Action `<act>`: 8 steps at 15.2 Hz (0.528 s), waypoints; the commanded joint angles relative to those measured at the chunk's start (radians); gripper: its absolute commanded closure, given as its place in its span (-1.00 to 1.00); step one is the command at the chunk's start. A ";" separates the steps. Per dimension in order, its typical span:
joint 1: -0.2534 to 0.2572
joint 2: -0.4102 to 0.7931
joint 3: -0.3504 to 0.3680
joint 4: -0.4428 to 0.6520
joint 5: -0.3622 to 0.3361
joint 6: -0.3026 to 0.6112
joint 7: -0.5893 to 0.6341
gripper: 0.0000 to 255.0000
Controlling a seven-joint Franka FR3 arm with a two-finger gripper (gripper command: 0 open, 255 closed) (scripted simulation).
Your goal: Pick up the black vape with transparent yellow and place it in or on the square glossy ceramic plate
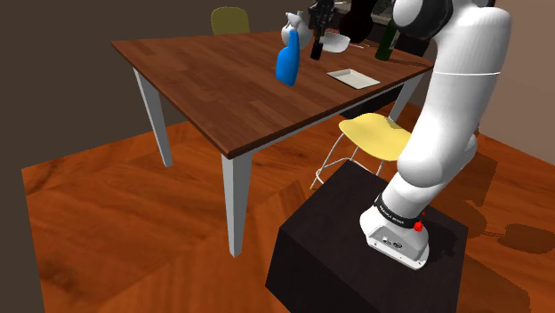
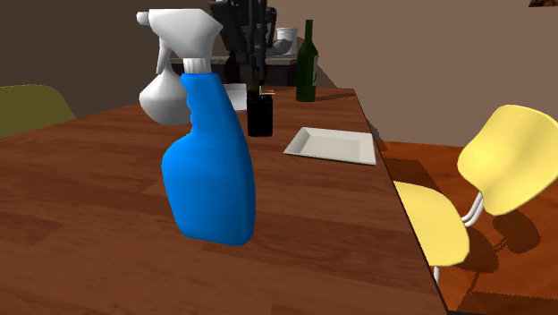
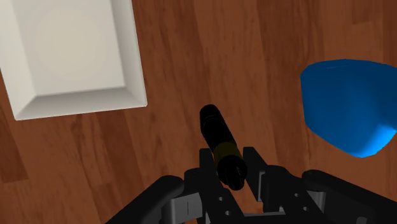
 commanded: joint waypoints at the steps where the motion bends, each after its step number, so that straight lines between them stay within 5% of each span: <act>1: -0.012 -0.010 -0.007 0.000 -0.001 -0.010 -0.019 1.00; 8: -0.103 -0.063 -0.059 -0.031 -0.002 -0.028 -0.163 1.00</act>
